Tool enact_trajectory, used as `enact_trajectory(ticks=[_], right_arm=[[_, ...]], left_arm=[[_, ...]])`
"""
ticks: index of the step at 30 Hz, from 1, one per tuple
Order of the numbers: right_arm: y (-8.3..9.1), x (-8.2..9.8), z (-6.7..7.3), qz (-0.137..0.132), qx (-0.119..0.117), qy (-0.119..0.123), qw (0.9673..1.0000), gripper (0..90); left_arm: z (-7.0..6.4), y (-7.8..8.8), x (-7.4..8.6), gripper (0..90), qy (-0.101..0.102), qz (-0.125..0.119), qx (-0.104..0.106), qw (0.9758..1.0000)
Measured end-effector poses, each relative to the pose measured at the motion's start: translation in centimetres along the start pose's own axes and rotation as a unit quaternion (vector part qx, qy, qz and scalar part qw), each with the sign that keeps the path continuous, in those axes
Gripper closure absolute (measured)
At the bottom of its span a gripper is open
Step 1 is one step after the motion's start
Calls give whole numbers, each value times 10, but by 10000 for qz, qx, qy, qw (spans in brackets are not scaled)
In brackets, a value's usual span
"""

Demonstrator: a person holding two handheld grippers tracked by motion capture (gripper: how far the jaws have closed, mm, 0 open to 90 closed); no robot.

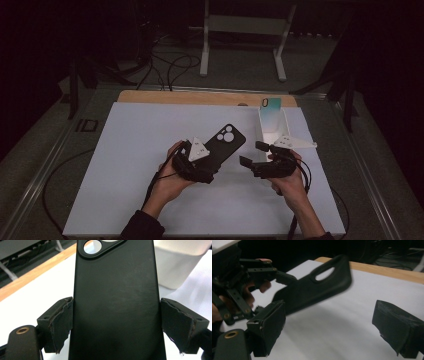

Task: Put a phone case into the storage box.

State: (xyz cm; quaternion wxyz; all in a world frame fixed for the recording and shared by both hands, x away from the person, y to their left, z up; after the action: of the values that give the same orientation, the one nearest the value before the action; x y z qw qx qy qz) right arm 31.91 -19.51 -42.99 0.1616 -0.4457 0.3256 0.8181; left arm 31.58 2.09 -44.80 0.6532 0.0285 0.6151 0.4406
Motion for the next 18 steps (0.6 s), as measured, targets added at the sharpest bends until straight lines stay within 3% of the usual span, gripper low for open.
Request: enact_trajectory(ticks=[5, 13, 18], right_arm=[[-6, -4, 4, -3, -136, -159, 9998, 193], [-14, -5, 9, 53, -367, -413, 9985, 469], [-16, -4, 9, 81, -698, -745, 9947, 620]], left_arm=[[-9, -1, -10, 153, -112, -162, 66, 9998], [-20, -3, -22, 153, -243, -346, 9, 9991], [-22, -5, -22, 152, -260, -305, 1, 9992]])
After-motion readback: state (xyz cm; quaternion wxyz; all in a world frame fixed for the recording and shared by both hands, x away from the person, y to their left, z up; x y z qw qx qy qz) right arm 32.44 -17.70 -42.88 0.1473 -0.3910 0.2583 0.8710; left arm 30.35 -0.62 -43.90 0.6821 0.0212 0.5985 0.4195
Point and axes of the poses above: each handheld gripper's, and its own axes: y roughly backward along the jaws, x roughly out of its underside, z roughly to its left, the point moved 4 cm from there along -y, roughly forward along the jaws, and after that the axes turned 10 degrees about -y, right-handed, at the moved point
